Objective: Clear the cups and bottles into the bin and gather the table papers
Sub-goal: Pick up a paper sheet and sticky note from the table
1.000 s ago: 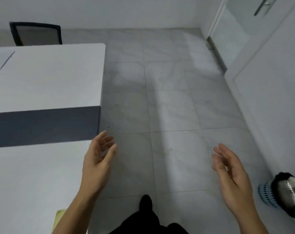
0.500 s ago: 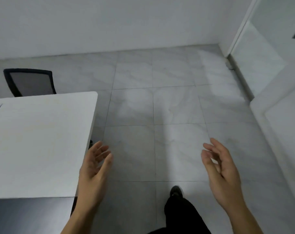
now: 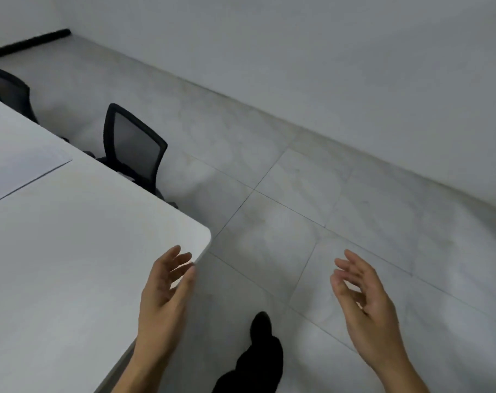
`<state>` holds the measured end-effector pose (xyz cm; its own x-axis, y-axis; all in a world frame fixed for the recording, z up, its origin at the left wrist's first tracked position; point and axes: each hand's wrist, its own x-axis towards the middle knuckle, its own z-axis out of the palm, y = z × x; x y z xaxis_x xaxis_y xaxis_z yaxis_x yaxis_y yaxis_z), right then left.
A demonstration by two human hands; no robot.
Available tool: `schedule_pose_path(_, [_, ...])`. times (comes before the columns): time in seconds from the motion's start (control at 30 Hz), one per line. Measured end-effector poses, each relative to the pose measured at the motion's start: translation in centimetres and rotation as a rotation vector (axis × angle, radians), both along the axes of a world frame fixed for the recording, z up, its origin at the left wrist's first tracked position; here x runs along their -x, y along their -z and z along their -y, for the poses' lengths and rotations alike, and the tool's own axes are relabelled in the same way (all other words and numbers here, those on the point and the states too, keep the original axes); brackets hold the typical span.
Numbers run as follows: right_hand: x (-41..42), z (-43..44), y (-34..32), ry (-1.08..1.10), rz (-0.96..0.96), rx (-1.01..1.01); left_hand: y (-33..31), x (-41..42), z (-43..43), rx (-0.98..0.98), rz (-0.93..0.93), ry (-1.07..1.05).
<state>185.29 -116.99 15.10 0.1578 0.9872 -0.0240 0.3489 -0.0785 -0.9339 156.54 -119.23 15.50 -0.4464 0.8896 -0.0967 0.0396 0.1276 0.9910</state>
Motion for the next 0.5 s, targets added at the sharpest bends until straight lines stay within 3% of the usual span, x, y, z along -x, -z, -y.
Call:
schedule_pose_path(0.3, [-1.4, -27.5, -5.4, 0.014, -0.025, -0.088, -4.4, -1.1, -28.8, -0.098, -0.026, 0.032])
schedule_pose_path(0.5, [1.9, -44.1, -2.4, -0.080, -0.055, -0.048, -1.9, 1.2, -42.8, -0.062, -0.062, -0.036])
